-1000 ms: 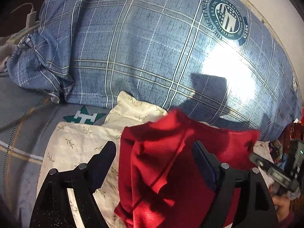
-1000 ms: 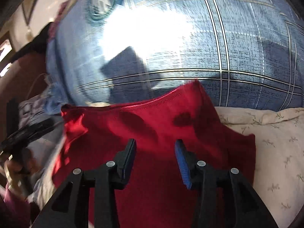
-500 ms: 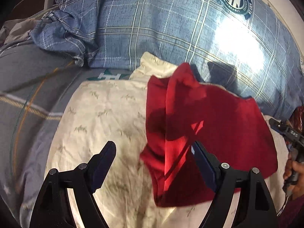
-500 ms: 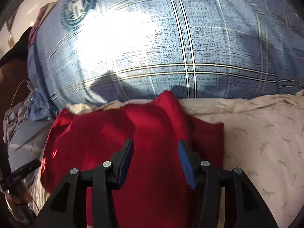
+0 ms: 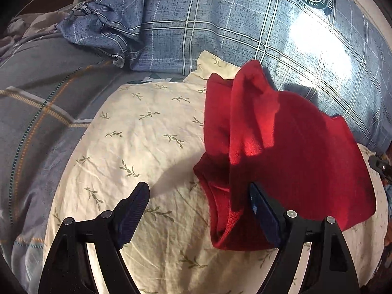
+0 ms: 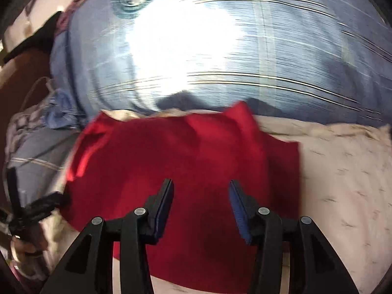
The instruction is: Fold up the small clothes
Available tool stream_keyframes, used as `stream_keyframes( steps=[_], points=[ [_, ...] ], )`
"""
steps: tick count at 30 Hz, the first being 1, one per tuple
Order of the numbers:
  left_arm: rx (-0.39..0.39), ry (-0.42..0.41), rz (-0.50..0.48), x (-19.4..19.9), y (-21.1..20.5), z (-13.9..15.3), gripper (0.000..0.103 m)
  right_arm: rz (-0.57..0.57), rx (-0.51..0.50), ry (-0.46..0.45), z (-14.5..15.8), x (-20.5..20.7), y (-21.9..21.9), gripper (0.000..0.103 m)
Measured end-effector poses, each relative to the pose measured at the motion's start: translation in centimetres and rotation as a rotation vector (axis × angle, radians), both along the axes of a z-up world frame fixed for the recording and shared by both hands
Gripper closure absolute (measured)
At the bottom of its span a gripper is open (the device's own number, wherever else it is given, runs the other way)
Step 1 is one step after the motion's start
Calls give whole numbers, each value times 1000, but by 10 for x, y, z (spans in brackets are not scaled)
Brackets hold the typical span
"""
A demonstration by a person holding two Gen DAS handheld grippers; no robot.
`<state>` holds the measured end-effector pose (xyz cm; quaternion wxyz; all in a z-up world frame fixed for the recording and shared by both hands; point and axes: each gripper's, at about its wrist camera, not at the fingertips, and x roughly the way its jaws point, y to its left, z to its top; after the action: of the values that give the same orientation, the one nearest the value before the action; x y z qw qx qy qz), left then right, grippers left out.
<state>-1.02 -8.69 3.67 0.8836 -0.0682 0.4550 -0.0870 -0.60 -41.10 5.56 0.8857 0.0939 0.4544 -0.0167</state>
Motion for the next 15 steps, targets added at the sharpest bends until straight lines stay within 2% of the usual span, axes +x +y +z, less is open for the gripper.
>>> stream_keyframes(
  steps=[2, 5, 8, 11, 15],
  points=[
    [4, -5, -4, 2, -1, -4, 20, 57, 41, -3, -4, 21, 26, 54],
    [14, -19, -12, 4, -1, -8, 20, 133, 36, -7, -15, 47, 65, 56],
    [11, -12, -19, 8, 0, -11, 20, 193, 76, 3, -30, 80, 102, 57],
    [4, -5, -21, 13, 1, -14, 18, 259, 18, -14, -37, 107, 143, 57],
    [-5, 0, -21, 15, 2, -15, 17, 279, -12, 5, -52, 143, 172, 57]
  ],
)
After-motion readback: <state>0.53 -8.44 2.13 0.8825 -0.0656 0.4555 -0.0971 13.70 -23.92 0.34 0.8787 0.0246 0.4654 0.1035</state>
